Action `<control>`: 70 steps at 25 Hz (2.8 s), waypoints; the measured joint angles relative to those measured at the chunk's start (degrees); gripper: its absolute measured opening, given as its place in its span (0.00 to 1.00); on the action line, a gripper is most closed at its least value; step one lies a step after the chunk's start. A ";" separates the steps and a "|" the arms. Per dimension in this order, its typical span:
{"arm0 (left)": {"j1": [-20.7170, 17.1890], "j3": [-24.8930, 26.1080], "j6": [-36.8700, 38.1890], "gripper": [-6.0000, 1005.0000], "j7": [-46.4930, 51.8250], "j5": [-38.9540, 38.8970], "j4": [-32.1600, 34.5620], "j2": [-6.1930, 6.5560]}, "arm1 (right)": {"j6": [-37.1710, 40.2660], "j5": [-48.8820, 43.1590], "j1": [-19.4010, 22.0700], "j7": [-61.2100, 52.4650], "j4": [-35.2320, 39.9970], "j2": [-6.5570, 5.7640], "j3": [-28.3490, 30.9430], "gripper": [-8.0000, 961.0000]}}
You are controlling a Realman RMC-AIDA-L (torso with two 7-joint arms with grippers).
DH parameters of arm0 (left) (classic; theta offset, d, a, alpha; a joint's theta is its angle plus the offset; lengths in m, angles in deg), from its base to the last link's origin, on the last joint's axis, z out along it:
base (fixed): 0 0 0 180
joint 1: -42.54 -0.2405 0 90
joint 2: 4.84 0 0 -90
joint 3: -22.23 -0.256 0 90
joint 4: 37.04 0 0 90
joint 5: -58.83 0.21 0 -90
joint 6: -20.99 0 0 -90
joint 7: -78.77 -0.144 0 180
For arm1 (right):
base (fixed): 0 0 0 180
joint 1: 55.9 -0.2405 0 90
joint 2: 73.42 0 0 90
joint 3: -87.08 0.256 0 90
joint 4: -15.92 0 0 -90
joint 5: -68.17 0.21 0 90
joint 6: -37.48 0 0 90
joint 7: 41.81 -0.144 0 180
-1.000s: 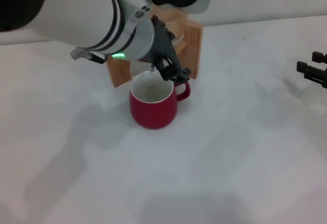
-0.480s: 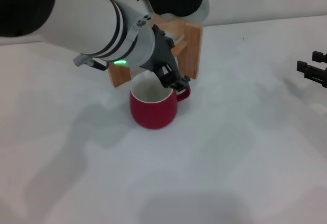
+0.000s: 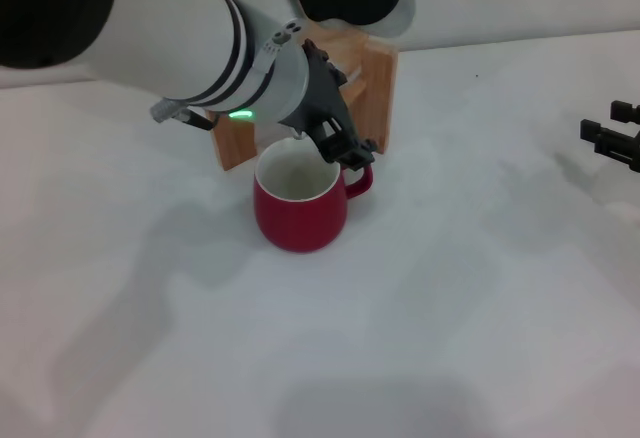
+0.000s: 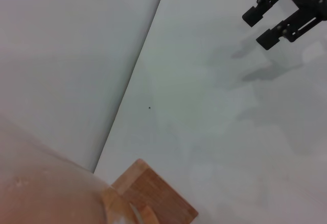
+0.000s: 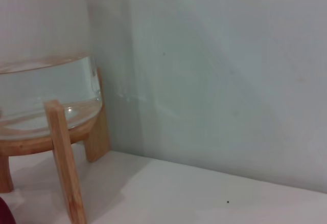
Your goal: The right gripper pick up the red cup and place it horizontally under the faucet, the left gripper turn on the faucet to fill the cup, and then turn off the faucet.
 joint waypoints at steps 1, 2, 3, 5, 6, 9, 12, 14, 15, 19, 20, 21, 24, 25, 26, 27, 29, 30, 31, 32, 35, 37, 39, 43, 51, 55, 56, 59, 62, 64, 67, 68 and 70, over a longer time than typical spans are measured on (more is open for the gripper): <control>0.10 0.00 0.00 0.80 0.00 0.05 -0.08 0.00 | 0.00 0.00 0.01 0.00 0.00 0.00 0.05 0.58; 0.21 0.00 0.00 0.80 0.00 0.12 -0.22 0.00 | 0.01 0.00 0.01 0.00 0.00 0.00 0.07 0.58; 0.30 0.00 0.00 0.80 0.00 0.17 -0.42 0.00 | 0.01 0.00 0.02 0.00 0.00 0.00 0.08 0.58; 0.40 0.04 0.00 0.80 0.01 0.25 -0.84 0.00 | 0.01 0.00 0.03 0.00 0.00 0.00 0.09 0.58; 0.47 0.08 0.00 0.80 0.02 0.35 -1.10 0.00 | 0.01 0.00 0.04 0.00 0.00 0.00 0.10 0.58; 0.66 0.16 0.00 0.80 0.09 0.53 -1.41 0.00 | 0.01 0.00 0.04 0.00 0.00 0.00 0.11 0.58; 0.70 0.28 0.00 0.80 0.17 0.70 -1.44 0.00 | 0.01 0.00 0.04 0.00 0.00 -0.03 0.07 0.58; 0.71 0.34 0.00 0.80 0.23 0.84 -1.44 0.00 | 0.00 0.00 0.05 0.00 0.00 -0.04 -0.01 0.58; 0.71 0.37 0.00 0.80 0.30 1.01 -1.45 0.00 | 0.00 0.00 0.05 0.00 0.00 -0.04 -0.04 0.58; 0.72 0.42 0.00 0.80 0.48 1.64 -1.45 0.00 | 0.00 0.00 0.05 0.00 0.00 -0.06 -0.05 0.58; 0.72 0.43 0.01 0.80 0.51 1.80 -1.45 0.00 | 0.00 0.00 0.05 0.00 0.00 -0.07 -0.03 0.58; 0.72 0.43 0.01 0.80 0.53 1.93 -1.44 0.00 | 0.00 0.00 0.05 0.00 0.00 -0.07 -0.03 0.58; 0.72 0.42 0.01 0.80 0.57 2.17 -1.35 0.00 | 0.00 0.00 0.05 0.00 0.00 -0.09 -0.04 0.58; 0.72 0.31 0.01 0.80 0.57 2.18 -1.10 0.00 | 0.00 0.00 0.05 0.00 0.00 -0.09 0.00 0.58; 0.65 0.18 0.02 0.80 0.54 2.11 -0.73 0.00 | 0.00 0.00 0.05 0.00 0.00 -0.09 0.06 0.58; 0.54 0.05 0.01 0.80 0.45 1.95 -0.19 0.00 | 0.00 0.00 0.05 0.00 0.00 -0.09 0.09 0.58; 0.17 -0.38 -0.12 0.80 0.27 1.81 1.04 -0.01 | 0.00 0.00 0.05 0.00 0.00 -0.09 0.13 0.58; -0.05 -0.69 -0.25 0.80 0.27 1.81 1.75 -0.03 | 0.00 0.00 0.05 0.00 0.00 -0.09 0.15 0.58; -0.19 -1.01 -0.35 0.80 0.30 1.81 2.29 -0.04 | 0.00 0.00 0.05 0.00 0.00 -0.09 0.18 0.58; -0.32 -1.36 -0.45 0.80 0.38 1.79 2.89 -0.05 | 0.00 0.00 0.05 0.00 0.00 -0.09 0.20 0.58; -0.87 -2.10 -0.69 0.80 0.54 1.62 4.53 -0.06 | 0.00 0.00 0.07 0.00 0.00 -0.09 0.28 0.58; -1.50 -2.64 -0.77 0.80 0.55 1.65 5.89 -0.07 | 0.00 0.00 0.09 0.00 0.00 -0.09 0.29 0.58; -2.47 -3.23 -0.81 0.80 0.57 1.73 7.80 -0.08 | 0.00 0.00 0.18 0.00 0.00 -0.09 0.31 0.58; -6.43 -3.76 -0.60 0.80 0.64 2.16 13.52 -0.09 | 0.00 0.00 0.33 0.00 0.00 -0.09 0.38 0.58; -20.40 2.70 -0.04 0.80 1.08 -4.73 27.10 0.06 | -0.16 0.05 0.53 -0.09 0.14 -0.09 0.38 0.58; -27.91 8.75 -0.03 0.80 0.76 -12.48 31.71 0.17 | -0.29 0.21 0.57 -0.44 0.28 -0.09 0.37 0.58; -29.58 10.22 -0.04 0.80 0.46 -14.68 32.37 0.20 | -0.34 0.46 0.57 -0.53 0.31 -0.09 0.37 0.58; -34.42 16.37 -0.42 0.80 -1.99 -24.10 33.07 0.34 | -0.60 1.31 0.64 -0.58 0.33 -0.09 0.38 0.58; -38.99 21.79 -0.81 0.80 -5.21 -32.56 32.48 0.35 | -1.03 1.48 0.66 -0.70 0.27 -0.09 0.38 0.58; -42.23 25.41 -0.83 0.80 -7.32 -37.56 31.60 0.35 | -1.18 1.50 0.69 -0.83 0.27 -0.08 0.38 0.58; -46.87 30.74 -0.87 0.80 -11.20 -44.52 28.27 0.35 | -1.24 1.50 0.75 -1.40 0.28 -0.09 0.39 0.58; -47.68 32.12 -0.97 0.80 -12.35 -46.47 26.84 0.35 | -1.24 1.51 0.76 -1.48 0.27 -0.08 0.37 0.58; -49.58 36.10 -1.68 0.80 -15.67 -51.00 21.95 0.34 | -1.25 1.69 0.81 -1.56 0.23 -0.08 0.37 0.58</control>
